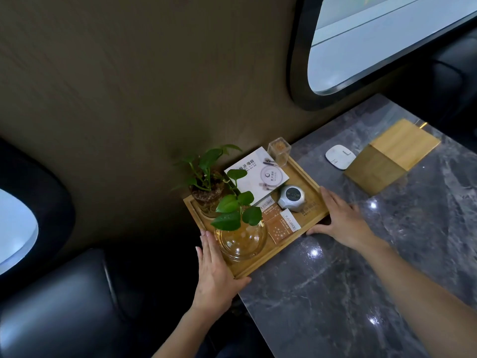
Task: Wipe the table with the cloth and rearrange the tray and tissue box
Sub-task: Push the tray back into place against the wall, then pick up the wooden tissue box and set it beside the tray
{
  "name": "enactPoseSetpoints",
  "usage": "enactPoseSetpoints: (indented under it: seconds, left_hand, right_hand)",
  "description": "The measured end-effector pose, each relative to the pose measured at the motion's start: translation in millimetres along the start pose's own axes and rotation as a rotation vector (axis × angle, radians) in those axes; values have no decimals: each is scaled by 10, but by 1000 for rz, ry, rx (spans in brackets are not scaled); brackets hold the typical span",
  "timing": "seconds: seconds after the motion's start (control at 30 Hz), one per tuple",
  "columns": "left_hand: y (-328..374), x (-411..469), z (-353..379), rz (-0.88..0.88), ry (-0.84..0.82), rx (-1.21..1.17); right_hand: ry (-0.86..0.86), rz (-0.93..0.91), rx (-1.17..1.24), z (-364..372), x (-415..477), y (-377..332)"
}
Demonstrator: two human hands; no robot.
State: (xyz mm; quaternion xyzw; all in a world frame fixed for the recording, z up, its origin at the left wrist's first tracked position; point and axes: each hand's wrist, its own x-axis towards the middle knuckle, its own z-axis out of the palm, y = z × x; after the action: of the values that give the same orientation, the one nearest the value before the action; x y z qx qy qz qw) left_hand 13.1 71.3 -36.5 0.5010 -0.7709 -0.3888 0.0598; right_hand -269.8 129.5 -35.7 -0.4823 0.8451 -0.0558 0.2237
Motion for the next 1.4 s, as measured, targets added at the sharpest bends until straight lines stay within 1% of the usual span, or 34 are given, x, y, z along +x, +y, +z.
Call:
enactPoseSetpoints:
  seconds: [0.1, 0.27, 0.43, 0.5, 0.6, 0.67, 0.73, 0.87, 0.97, 1.0, 1.1, 1.2, 1.27, 1.33, 1.4]
  left_hand:
    - [-11, 1, 9, 15, 15, 12]
    - [-7, 3, -33, -9, 25, 117]
    - [98, 24, -171, -77, -40, 251]
    - [206, 27, -288, -43, -3, 330]
    - [547, -35, -463, 29, 53, 473]
    - [843, -115, -530, 73, 47, 511]
    - [1114, -169, -529, 128, 5, 529]
    - [1621, 27, -365, 285, -104, 399]
    - [1967, 378, -189, 357, -219, 200]
    - [2079, 499, -135, 372, -233, 142]
    - [2376, 822, 25, 441, -199, 24]
    - [2627, 1151, 199, 447, -178, -53]
    - [2752, 1375, 333, 440, -170, -73]
    - [2849, 1564, 459, 411, -170, -95]
    - [2917, 1693, 574, 365, -198, -146]
  right_hand:
    - [2, 6, -50, -9, -21, -19]
    - [-39, 25, -68, -52, -25, -53]
    - [-74, 48, -49, -103, -49, -87]
    - [-69, 57, -42, -149, -71, -89]
    - [-46, 42, -27, -256, -120, -56]
    - [-18, 41, 26, -338, -170, -11]
    - [15, 62, 93, -430, -241, 22]
    - [141, 134, 168, -613, -327, 113]
    - [273, 214, 215, -764, -367, 235]
    - [325, 229, 227, -822, -383, 274]
    - [483, 297, 267, -999, -401, 394]
    - [607, 375, 343, -1143, -346, 523]
    - [676, 447, 487, -1205, -256, 605]
    - [686, 508, 632, -1241, -149, 674]
    - [662, 553, 728, -1262, -36, 721]
